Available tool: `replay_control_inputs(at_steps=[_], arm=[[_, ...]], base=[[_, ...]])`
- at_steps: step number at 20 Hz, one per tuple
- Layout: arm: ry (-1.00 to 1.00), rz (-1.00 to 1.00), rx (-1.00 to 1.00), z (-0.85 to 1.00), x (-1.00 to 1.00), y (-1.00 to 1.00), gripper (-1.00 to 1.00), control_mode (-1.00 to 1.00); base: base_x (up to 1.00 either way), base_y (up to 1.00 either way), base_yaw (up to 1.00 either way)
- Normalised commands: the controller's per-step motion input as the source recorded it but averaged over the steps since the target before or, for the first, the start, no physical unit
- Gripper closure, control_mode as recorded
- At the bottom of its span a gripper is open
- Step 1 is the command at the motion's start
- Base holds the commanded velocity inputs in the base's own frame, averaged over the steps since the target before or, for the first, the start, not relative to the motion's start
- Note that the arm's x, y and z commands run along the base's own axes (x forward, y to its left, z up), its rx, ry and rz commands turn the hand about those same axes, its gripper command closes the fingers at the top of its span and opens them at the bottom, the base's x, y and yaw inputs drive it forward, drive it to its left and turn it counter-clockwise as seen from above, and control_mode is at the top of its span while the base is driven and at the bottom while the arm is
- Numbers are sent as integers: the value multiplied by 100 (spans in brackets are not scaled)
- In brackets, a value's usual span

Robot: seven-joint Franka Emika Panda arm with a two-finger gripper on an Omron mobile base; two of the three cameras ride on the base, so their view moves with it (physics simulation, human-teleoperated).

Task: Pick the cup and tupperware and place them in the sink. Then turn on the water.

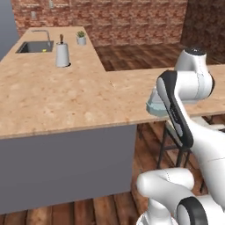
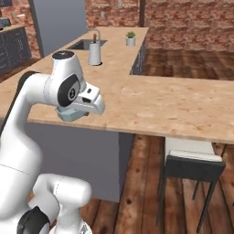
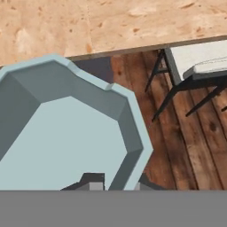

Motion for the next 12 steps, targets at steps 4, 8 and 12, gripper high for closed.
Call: replay_control_inputs(at_steps=[4, 8, 12], arm=[[0, 0, 0, 0, 0, 0, 100, 100], [0, 0, 0, 0, 0, 0, 100, 100], [0, 0, 0, 0, 0, 0, 100, 100]], base=[[-44, 100, 2], [-37, 100, 0], [-19, 100, 0]])
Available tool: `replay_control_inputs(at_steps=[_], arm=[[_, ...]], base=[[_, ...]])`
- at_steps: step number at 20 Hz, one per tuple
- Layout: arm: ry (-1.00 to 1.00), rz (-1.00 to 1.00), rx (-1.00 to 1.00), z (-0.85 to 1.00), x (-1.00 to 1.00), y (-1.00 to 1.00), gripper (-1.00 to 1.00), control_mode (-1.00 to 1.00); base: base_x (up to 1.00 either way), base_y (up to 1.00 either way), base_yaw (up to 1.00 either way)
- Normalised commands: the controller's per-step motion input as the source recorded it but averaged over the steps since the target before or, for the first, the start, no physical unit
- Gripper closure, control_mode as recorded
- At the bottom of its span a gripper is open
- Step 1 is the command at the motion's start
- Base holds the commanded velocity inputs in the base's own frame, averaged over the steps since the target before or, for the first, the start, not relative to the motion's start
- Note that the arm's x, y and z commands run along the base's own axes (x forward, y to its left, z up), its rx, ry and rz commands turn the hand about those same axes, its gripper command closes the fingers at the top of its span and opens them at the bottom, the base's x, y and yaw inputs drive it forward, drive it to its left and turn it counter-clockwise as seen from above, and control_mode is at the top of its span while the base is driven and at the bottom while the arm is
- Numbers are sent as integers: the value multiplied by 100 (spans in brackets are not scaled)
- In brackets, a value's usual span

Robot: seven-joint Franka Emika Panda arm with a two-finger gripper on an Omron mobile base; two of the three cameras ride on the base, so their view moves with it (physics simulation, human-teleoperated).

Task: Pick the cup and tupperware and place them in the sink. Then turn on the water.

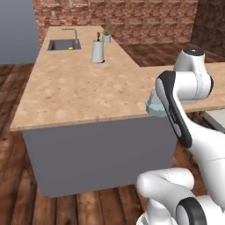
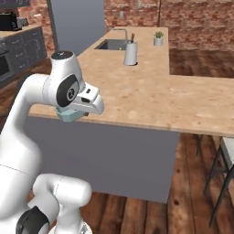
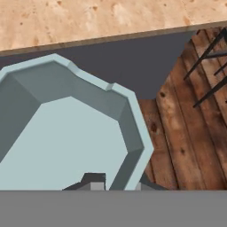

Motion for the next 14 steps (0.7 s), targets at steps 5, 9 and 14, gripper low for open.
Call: replay_control_inputs(at_steps=[5, 9, 14], arm=[[0, 0, 0, 0, 0, 0, 100, 100], [0, 0, 0, 0, 0, 0, 100, 100], [0, 0, 0, 0, 0, 0, 100, 100]], base=[[0, 100, 0], [0, 100, 0], [2, 100, 0]])
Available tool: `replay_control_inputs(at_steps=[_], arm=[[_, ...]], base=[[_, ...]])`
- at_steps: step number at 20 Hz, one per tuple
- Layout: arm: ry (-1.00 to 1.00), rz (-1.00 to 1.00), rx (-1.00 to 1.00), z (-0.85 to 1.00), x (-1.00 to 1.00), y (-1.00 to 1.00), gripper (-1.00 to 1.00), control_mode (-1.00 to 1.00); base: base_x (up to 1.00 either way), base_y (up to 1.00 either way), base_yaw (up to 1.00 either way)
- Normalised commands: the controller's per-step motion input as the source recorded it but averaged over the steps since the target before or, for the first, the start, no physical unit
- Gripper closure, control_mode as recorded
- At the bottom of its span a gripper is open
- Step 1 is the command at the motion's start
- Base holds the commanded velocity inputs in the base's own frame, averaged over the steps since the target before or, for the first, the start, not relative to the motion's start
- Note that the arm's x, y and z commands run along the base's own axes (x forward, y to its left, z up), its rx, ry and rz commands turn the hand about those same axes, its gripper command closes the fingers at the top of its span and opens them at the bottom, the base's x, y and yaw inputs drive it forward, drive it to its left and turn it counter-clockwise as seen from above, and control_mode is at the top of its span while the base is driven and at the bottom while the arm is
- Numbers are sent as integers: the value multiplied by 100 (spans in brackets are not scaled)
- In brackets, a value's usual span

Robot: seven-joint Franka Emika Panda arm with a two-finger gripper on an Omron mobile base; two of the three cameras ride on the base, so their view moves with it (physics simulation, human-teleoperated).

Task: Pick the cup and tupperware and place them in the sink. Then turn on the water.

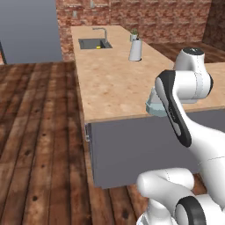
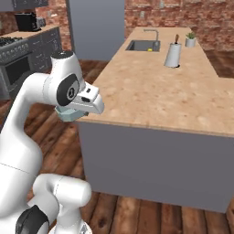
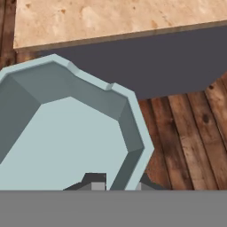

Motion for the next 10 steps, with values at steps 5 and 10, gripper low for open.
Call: replay_control_inputs(at_steps=[5, 10], arm=[[0, 0, 0, 0, 0, 0, 100, 100], [0, 0, 0, 0, 0, 0, 100, 100]], base=[[33, 100, -3], [51, 100, -16]])
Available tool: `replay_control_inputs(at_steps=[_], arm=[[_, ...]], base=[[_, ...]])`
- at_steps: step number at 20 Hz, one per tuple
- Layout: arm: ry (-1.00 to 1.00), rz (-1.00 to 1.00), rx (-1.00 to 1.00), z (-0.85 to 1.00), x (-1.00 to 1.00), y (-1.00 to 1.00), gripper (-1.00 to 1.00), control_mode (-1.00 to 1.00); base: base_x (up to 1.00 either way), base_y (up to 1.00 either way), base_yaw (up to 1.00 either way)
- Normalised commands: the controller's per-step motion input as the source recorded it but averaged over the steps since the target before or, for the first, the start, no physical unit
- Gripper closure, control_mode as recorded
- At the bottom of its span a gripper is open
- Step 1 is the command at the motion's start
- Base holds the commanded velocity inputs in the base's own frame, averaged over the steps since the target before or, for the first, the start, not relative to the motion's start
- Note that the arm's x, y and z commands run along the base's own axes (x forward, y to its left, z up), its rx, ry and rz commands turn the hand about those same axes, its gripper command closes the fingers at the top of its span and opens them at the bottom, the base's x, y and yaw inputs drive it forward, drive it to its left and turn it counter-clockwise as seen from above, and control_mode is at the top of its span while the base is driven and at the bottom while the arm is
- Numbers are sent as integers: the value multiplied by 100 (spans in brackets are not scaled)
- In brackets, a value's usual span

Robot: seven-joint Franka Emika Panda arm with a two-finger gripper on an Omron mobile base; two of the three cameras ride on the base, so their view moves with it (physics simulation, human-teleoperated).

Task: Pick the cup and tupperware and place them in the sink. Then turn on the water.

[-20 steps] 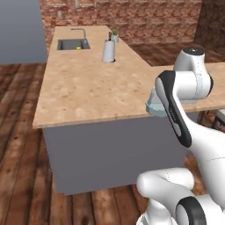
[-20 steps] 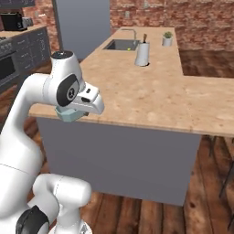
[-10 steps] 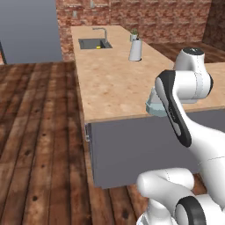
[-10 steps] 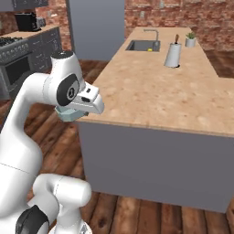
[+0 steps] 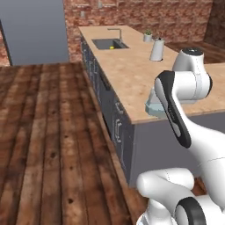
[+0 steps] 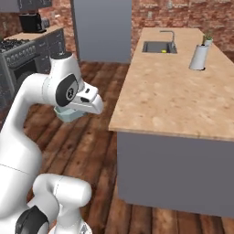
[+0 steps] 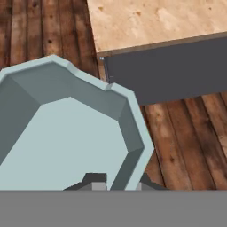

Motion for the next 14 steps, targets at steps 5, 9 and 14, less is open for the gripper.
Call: replay_control_inputs(at_steps=[5, 9, 14], arm=[[0, 0, 0, 0, 0, 0, 100, 100], [0, 0, 0, 0, 0, 0, 100, 100], [0, 0, 0, 0, 0, 0, 100, 100]], base=[[64, 100, -39], [69, 100, -53], [73, 86, -58]])
